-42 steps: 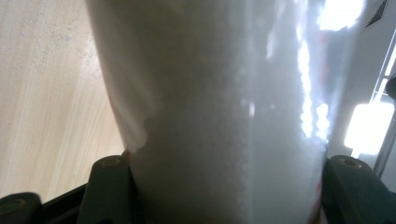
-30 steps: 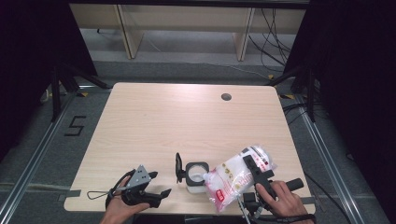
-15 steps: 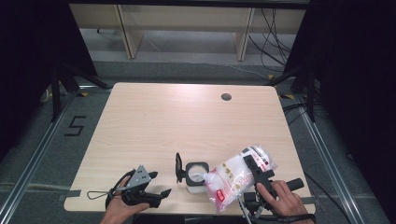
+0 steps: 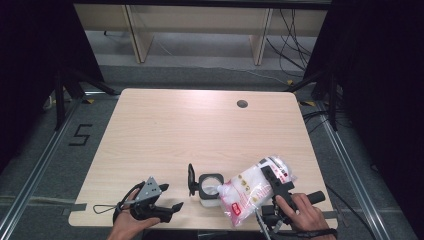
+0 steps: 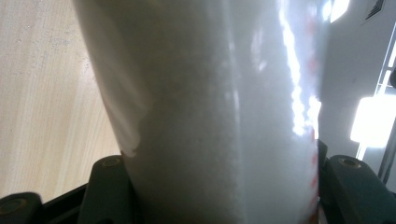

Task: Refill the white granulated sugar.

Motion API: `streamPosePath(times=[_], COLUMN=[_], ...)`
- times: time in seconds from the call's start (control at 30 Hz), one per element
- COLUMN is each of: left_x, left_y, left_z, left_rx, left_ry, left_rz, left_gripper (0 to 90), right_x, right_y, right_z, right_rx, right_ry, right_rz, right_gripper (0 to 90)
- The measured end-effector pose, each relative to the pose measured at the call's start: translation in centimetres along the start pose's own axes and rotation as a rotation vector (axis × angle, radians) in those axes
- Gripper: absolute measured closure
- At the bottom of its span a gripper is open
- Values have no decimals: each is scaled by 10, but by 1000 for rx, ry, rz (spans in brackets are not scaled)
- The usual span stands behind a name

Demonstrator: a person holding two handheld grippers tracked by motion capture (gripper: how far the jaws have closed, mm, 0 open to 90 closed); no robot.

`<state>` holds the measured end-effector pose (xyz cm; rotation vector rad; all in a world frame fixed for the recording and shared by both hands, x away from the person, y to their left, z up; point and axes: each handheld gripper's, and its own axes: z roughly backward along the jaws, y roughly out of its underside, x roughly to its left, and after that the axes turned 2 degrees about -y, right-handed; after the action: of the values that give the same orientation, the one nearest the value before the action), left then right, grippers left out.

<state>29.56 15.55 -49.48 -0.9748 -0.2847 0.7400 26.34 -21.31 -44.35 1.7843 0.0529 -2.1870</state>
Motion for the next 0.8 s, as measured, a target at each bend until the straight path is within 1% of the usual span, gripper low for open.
streamPosePath(times=[0.03,0.07,0.1,0.13,0.17,0.2,0.23,0.27,0.33,0.37,0.4,0.43,0.47,0.5,0.53,0.57,0.6,0.63,0.67,0.7,0.73,0.77,0.8], left_x=[0,0,1,1,2,2,2,2,2,3,2,2,3,1,1,2,1,2,1,1,2,3,1], left_y=[0,0,0,-1,-1,0,0,0,0,-1,-1,-1,-1,0,0,-1,0,-1,0,0,-1,-1,0], left_z=[0,0,0,0,1,1,1,1,1,1,1,1,1,1,0,1,1,1,1,0,1,1,1], left_rx=[0,-4,-4,-1,7,19,18,17,21,17,6,3,16,-2,-4,9,6,11,-1,-3,5,12,-2], left_ry=[1,3,3,3,-2,-8,-9,-8,-10,-7,-1,0,-10,-2,-1,-3,-1,-6,-2,-2,0,-4,-2], left_rz=[-4,-9,-16,-27,-35,-30,-27,-29,-32,-46,-28,-29,-39,-12,-12,-32,-15,-29,-14,-12,-31,-46,-10], left_gripper=[198,199,199,199,199,199,199,199,199,199,199,199,199,199,199,199,199,199,199,199,199,199,199], right_x=[-2,-3,-1,-1,-1,-4,-2,-3,-4,-4,0,-4,-6,-7,-7,-4,-4,-5,-6,-6,-5,-6,-6], right_y=[0,0,0,0,1,1,1,1,2,3,4,4,4,3,4,4,4,5,5,6,6,6,6], right_z=[-1,-1,-2,-1,-2,-2,-2,-1,-1,-1,-1,-1,-1,0,-1,0,0,-1,-1,-1,-1,-2,-2], right_rx=[-17,-23,-29,-15,-21,-31,-21,-13,-24,-22,-24,-31,-36,-15,-23,-9,-10,-26,-31,-28,-33,-34,-35], right_ry=[5,7,21,4,10,16,6,-2,14,12,23,26,20,3,10,-4,1,18,22,20,28,25,27], right_rz=[25,36,28,13,9,46,16,17,20,20,-26,19,30,38,36,7,9,24,31,30,31,36,37], right_gripper=[428,428,428,428,428,428,428,428,428,428,428,428,428,428,428,428,428,428,428,428,428,428,428])
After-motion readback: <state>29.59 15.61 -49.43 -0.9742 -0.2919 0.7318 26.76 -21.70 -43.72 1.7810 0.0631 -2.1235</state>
